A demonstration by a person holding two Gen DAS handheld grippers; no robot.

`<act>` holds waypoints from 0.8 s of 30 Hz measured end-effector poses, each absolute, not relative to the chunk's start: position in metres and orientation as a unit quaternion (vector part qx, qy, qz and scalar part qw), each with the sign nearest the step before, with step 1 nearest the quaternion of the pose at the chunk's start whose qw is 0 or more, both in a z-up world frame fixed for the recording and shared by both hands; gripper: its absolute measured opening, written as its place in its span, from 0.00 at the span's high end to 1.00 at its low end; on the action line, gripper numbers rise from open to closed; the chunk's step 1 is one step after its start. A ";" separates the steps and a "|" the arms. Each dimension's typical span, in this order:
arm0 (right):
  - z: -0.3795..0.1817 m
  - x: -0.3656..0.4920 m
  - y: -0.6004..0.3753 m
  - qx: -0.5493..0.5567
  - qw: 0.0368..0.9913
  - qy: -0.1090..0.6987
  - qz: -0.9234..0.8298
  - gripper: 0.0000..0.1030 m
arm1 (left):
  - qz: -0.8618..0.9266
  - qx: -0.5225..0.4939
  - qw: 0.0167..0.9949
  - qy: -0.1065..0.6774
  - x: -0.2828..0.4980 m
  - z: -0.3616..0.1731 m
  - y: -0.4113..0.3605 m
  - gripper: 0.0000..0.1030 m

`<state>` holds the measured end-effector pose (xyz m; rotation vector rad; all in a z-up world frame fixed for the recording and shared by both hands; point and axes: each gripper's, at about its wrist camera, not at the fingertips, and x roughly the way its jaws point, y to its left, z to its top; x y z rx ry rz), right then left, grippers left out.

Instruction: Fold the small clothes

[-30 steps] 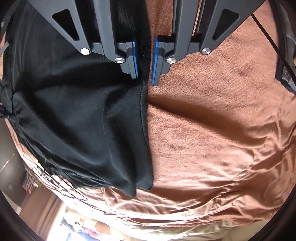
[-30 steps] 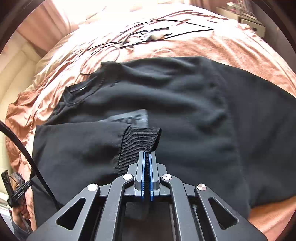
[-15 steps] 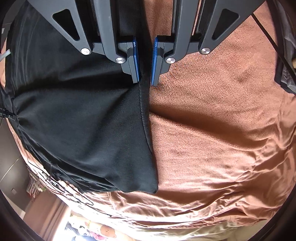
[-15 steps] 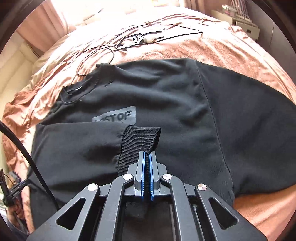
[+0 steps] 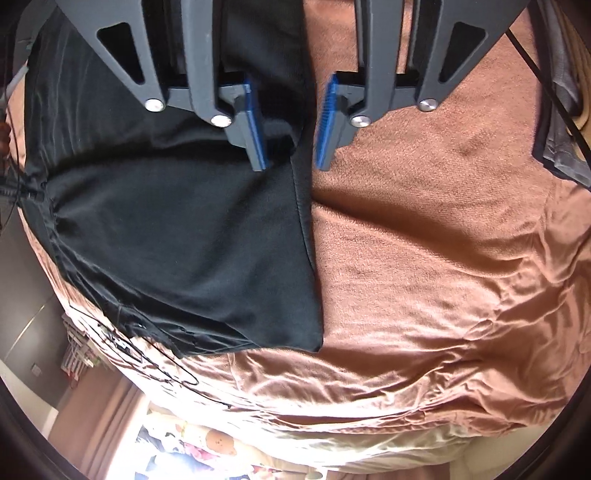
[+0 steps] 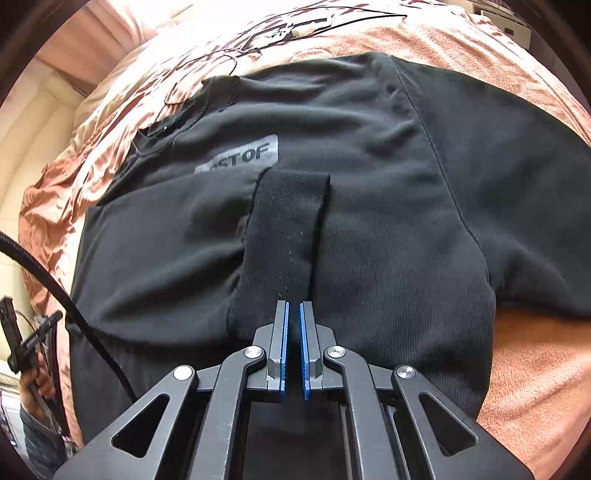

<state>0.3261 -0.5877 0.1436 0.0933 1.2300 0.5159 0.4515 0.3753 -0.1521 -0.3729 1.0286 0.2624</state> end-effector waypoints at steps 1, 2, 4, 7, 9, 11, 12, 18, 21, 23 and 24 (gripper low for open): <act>0.142 0.326 -0.589 0.043 0.785 0.571 0.237 0.95 | 0.125 -0.180 0.846 0.487 0.455 -0.154 0.375 0.58; 0.142 0.325 -0.591 0.045 0.786 0.569 0.235 0.82 | 0.124 -0.179 0.846 0.487 0.458 -0.156 0.375 0.56; 0.147 0.322 -0.594 0.051 0.794 0.558 0.236 0.46 | 0.124 -0.172 0.847 0.488 0.464 -0.160 0.372 0.55; 0.155 0.313 -0.595 0.054 0.804 0.540 0.243 0.37 | 0.125 -0.169 0.846 0.490 0.471 -0.166 0.372 0.55; 0.155 0.311 -0.594 0.055 0.805 0.539 0.242 0.37 | 0.127 -0.174 0.845 0.489 0.473 -0.171 0.374 0.55; 0.150 0.311 -0.591 0.059 0.800 0.546 0.243 0.38 | 0.128 -0.174 0.845 0.490 0.476 -0.175 0.377 0.55; 0.147 0.310 -0.593 0.065 0.795 0.550 0.246 0.42 | 0.131 -0.173 0.844 0.490 0.477 -0.177 0.378 0.55; 0.133 0.320 -0.590 0.060 0.791 0.566 0.226 0.97 | 0.139 -0.184 0.841 0.489 0.480 -0.188 0.383 0.55; 0.147 0.316 -0.599 0.067 0.805 0.552 0.208 0.98 | 0.141 -0.173 0.841 0.493 0.482 -0.192 0.382 0.57; 0.151 0.311 -0.601 0.056 0.810 0.552 0.187 1.00 | 0.144 -0.162 0.839 0.498 0.482 -0.191 0.380 0.62; 0.153 0.307 -0.602 0.043 0.818 0.547 0.170 1.00 | 0.145 -0.163 0.838 0.500 0.482 -0.192 0.381 0.62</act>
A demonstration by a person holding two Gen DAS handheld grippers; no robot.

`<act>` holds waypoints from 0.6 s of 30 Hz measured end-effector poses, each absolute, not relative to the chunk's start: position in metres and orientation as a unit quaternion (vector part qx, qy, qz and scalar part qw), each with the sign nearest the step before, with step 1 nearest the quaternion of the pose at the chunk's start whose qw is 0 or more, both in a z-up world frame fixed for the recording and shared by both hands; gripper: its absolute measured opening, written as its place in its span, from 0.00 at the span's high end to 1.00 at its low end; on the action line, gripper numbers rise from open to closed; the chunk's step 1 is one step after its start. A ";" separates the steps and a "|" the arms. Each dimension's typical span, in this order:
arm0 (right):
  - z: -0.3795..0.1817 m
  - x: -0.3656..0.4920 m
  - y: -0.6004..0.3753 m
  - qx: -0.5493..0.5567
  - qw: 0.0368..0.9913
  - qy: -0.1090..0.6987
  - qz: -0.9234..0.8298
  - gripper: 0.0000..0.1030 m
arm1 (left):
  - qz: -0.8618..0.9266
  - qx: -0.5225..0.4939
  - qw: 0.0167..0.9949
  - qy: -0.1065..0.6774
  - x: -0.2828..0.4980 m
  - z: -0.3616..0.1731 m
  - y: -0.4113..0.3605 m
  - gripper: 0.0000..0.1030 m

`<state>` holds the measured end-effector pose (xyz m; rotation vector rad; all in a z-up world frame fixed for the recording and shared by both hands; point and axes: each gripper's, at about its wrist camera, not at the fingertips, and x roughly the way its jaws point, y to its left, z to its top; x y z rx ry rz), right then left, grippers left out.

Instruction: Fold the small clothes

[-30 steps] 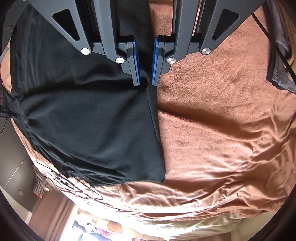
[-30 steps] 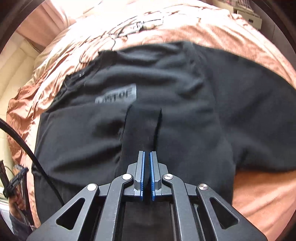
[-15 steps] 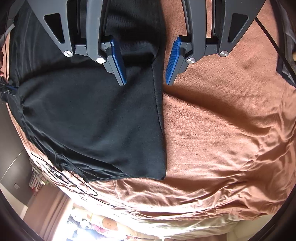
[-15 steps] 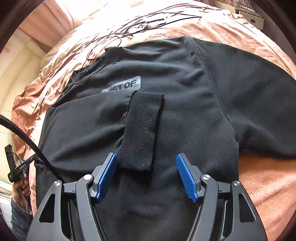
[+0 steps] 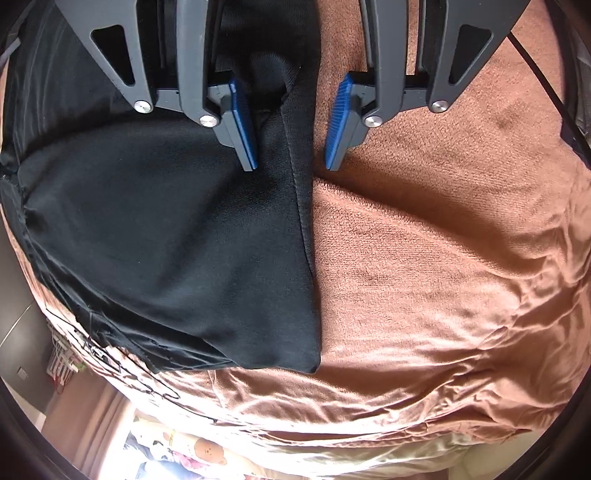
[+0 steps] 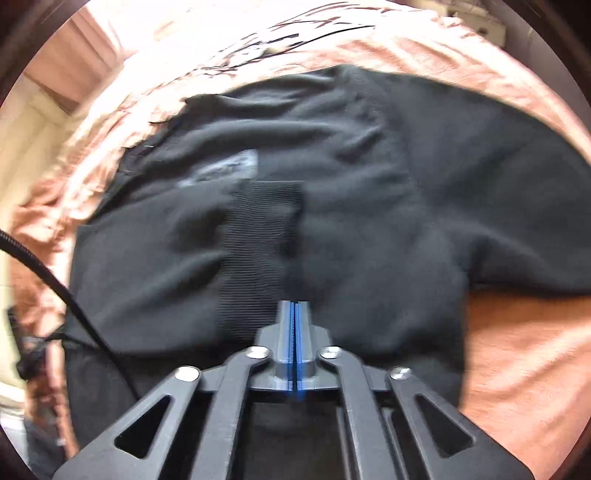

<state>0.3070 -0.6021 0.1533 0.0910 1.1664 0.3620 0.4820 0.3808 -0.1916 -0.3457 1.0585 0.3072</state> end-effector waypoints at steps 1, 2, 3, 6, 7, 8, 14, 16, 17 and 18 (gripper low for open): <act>0.156 0.304 -0.606 0.039 0.825 0.541 0.161 1.00 | 0.146 -0.168 0.835 0.503 0.481 -0.192 0.382 0.63; 0.160 0.301 -0.611 0.045 0.828 0.535 0.160 1.00 | 0.149 -0.174 0.832 0.505 0.480 -0.191 0.384 0.63; 0.165 0.298 -0.615 0.052 0.831 0.529 0.163 1.00 | 0.153 -0.178 0.829 0.507 0.479 -0.190 0.384 0.63; 0.189 0.278 -0.624 0.044 0.851 0.495 0.170 1.00 | 0.162 -0.174 0.828 0.508 0.474 -0.181 0.379 0.62; 0.196 0.271 -0.629 0.040 0.855 0.488 0.172 1.00 | 0.159 -0.175 0.832 0.502 0.470 -0.175 0.377 0.62; 0.207 0.261 -0.631 0.036 0.861 0.476 0.176 1.00 | 0.154 -0.177 0.836 0.496 0.466 -0.169 0.375 0.62; 0.265 0.201 -0.655 0.018 0.886 0.423 0.190 1.00 | 0.132 -0.185 0.856 0.464 0.442 -0.124 0.351 0.60; 0.276 0.183 -0.664 0.018 0.887 0.418 0.195 1.00 | 0.126 -0.186 0.865 0.449 0.432 -0.105 0.339 0.48; 0.281 0.172 -0.669 0.016 0.886 0.420 0.198 1.00 | 0.124 -0.185 0.870 0.440 0.427 -0.096 0.333 0.43; 0.286 0.166 -0.675 0.013 0.885 0.422 0.194 1.00 | 0.122 -0.183 0.876 0.429 0.422 -0.086 0.326 0.36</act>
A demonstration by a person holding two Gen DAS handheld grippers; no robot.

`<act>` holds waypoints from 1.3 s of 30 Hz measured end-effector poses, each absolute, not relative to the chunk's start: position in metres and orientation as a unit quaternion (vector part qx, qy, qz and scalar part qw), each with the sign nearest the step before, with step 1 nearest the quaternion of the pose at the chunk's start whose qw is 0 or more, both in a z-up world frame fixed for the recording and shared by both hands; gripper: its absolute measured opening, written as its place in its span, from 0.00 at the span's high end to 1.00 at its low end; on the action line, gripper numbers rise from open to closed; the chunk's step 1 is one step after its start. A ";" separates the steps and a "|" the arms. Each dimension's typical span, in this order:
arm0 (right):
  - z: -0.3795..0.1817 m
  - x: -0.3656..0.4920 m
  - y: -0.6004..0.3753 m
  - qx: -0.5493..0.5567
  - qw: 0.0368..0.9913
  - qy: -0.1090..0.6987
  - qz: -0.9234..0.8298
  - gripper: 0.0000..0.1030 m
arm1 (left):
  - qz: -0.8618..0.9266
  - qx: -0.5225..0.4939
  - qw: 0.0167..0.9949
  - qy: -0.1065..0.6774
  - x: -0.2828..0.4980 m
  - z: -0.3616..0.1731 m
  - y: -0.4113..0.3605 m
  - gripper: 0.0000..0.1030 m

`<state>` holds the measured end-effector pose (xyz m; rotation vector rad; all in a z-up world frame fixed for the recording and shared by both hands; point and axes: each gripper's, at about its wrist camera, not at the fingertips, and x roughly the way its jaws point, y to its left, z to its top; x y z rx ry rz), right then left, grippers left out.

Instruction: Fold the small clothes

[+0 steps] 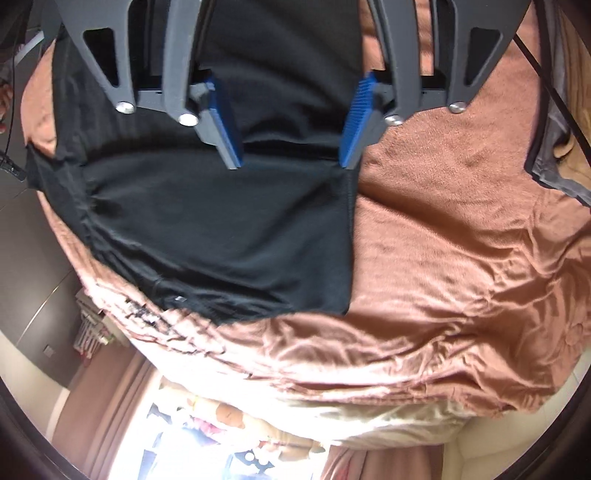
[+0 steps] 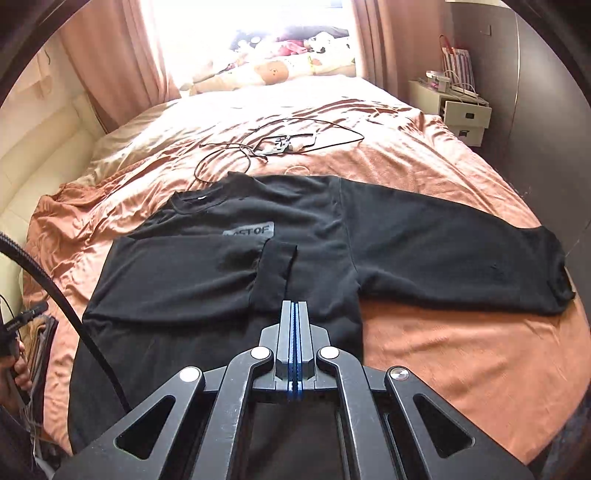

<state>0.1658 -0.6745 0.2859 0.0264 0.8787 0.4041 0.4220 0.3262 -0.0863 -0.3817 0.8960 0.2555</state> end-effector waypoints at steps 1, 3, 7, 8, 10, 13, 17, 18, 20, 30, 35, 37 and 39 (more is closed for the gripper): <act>0.291 0.158 -0.679 0.008 0.886 0.424 0.189 1.00 | 0.119 -0.180 0.883 0.418 0.415 -0.076 0.318 0.31; 0.300 0.139 -0.688 0.003 0.888 0.422 0.183 0.98 | 0.109 -0.174 0.893 0.401 0.405 -0.058 0.302 0.25; 0.330 0.103 -0.710 0.028 0.890 0.412 0.192 0.00 | 0.096 -0.159 0.907 0.378 0.383 -0.029 0.270 0.20; 0.337 0.094 -0.716 0.024 0.895 0.404 0.187 0.00 | 0.092 -0.155 0.910 0.373 0.377 -0.023 0.261 0.20; 0.344 0.077 -0.730 0.031 0.897 0.401 0.184 0.00 | 0.083 -0.148 0.918 0.359 0.368 -0.009 0.244 0.16; 0.353 0.054 -0.752 0.039 0.902 0.392 0.178 0.00 | 0.071 -0.138 0.928 0.339 0.352 0.009 0.218 0.09; 0.362 0.022 -0.782 0.050 0.912 0.369 0.173 0.00 | 0.045 -0.145 0.937 0.314 0.334 0.030 0.185 0.09; 0.363 0.016 -0.790 0.054 0.914 0.364 0.173 0.00 | 0.041 -0.148 0.938 0.310 0.331 0.034 0.179 0.09; 0.360 0.005 -0.809 0.061 0.916 0.360 0.168 0.00 | 0.032 -0.148 0.942 0.300 0.325 0.044 0.163 0.09; 0.347 -0.018 -0.906 0.133 0.918 0.346 0.140 0.00 | -0.029 -0.136 0.947 0.290 0.321 0.082 0.082 0.03; 0.338 -0.013 -0.942 0.145 0.919 0.344 0.123 0.00 | -0.044 -0.119 0.947 0.294 0.338 0.088 0.043 0.00; 0.331 -0.006 -0.952 0.159 0.917 0.345 0.122 0.00 | -0.048 -0.108 0.945 0.305 0.348 0.088 0.028 0.00; 0.323 -0.001 -0.958 0.156 0.916 0.353 0.112 0.00 | -0.061 -0.096 0.945 0.306 0.356 0.090 0.013 0.00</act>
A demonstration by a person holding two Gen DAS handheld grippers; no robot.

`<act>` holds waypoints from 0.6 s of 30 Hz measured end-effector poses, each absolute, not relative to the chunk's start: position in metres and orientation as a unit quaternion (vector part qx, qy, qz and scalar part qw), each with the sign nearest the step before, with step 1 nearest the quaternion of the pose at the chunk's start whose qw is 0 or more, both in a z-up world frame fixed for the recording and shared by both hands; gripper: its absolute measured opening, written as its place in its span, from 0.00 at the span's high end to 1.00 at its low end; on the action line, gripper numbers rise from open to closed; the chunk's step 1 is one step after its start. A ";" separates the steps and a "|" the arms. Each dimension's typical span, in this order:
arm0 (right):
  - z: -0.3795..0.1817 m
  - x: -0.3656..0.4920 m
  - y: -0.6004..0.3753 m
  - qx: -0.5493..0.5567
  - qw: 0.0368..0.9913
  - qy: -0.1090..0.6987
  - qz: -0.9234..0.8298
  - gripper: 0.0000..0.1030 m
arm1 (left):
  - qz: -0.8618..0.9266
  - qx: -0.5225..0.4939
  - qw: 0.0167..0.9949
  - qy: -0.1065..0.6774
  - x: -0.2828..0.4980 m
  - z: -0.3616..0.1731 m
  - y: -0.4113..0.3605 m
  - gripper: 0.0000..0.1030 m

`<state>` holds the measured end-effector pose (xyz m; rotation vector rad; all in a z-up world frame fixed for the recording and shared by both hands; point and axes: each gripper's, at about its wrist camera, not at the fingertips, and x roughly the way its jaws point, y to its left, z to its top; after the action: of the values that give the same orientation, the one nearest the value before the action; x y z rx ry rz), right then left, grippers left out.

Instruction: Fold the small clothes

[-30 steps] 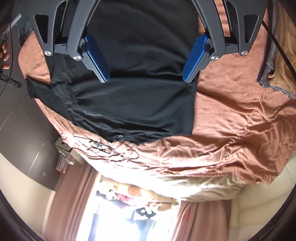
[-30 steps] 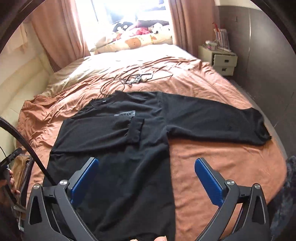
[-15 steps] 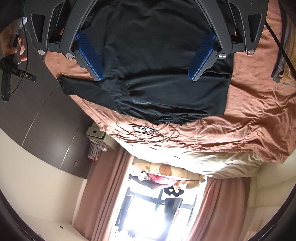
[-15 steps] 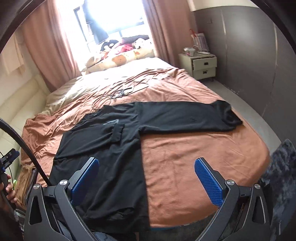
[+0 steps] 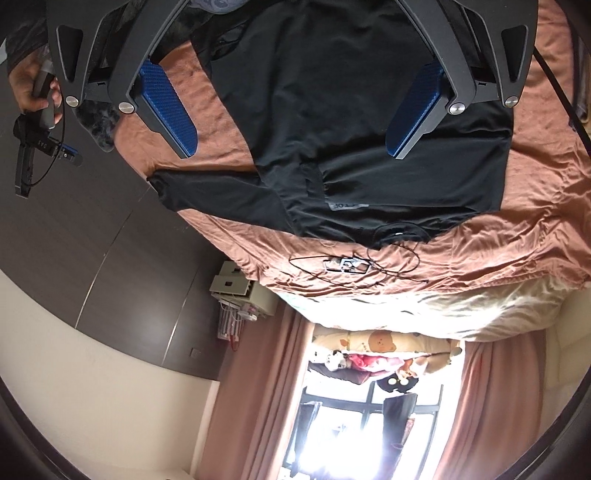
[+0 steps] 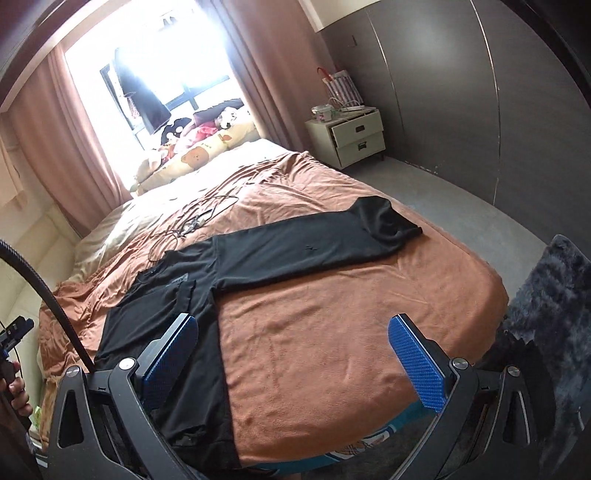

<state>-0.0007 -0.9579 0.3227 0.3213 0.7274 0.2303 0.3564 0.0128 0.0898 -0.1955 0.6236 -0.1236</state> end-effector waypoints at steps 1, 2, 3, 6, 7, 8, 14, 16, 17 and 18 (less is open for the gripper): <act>0.319 0.003 -0.960 0.152 0.915 0.359 0.105 0.00 | -0.064 -0.087 0.946 0.305 0.361 0.091 0.005 0.00; 0.316 0.008 -0.963 0.153 0.915 0.361 0.098 0.00 | -0.066 -0.080 0.947 0.305 0.366 0.091 -0.001 0.00; 0.313 0.011 -0.966 0.159 0.914 0.362 0.094 0.00 | -0.068 -0.076 0.946 0.308 0.372 0.090 -0.008 0.00; 0.306 0.029 -0.970 0.185 0.907 0.366 0.099 0.00 | -0.081 -0.084 0.938 0.325 0.391 0.084 -0.022 0.00; 0.303 0.035 -0.972 0.190 0.904 0.370 0.096 0.00 | -0.083 -0.083 0.937 0.328 0.397 0.083 -0.026 0.00; 0.300 0.040 -0.974 0.196 0.903 0.371 0.091 0.01 | -0.088 -0.081 0.937 0.328 0.402 0.081 -0.030 0.00; 0.273 0.082 -0.985 0.247 0.885 0.386 0.088 0.24 | -0.118 -0.072 0.933 0.333 0.441 0.071 -0.053 0.04; 0.263 0.093 -0.985 0.262 0.878 0.390 0.084 0.28 | -0.122 -0.069 0.930 0.339 0.458 0.064 -0.058 0.12; 0.258 0.100 -0.987 0.269 0.876 0.391 0.081 0.28 | -0.123 -0.069 0.928 0.344 0.467 0.059 -0.060 0.14; 0.253 0.107 -0.987 0.276 0.874 0.391 0.079 0.28 | -0.125 -0.072 0.926 0.348 0.475 0.055 -0.061 0.17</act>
<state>0.1075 -0.9874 0.2530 0.5763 0.8171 0.1643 0.4746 -0.0608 0.0548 -0.1475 0.7141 -0.2553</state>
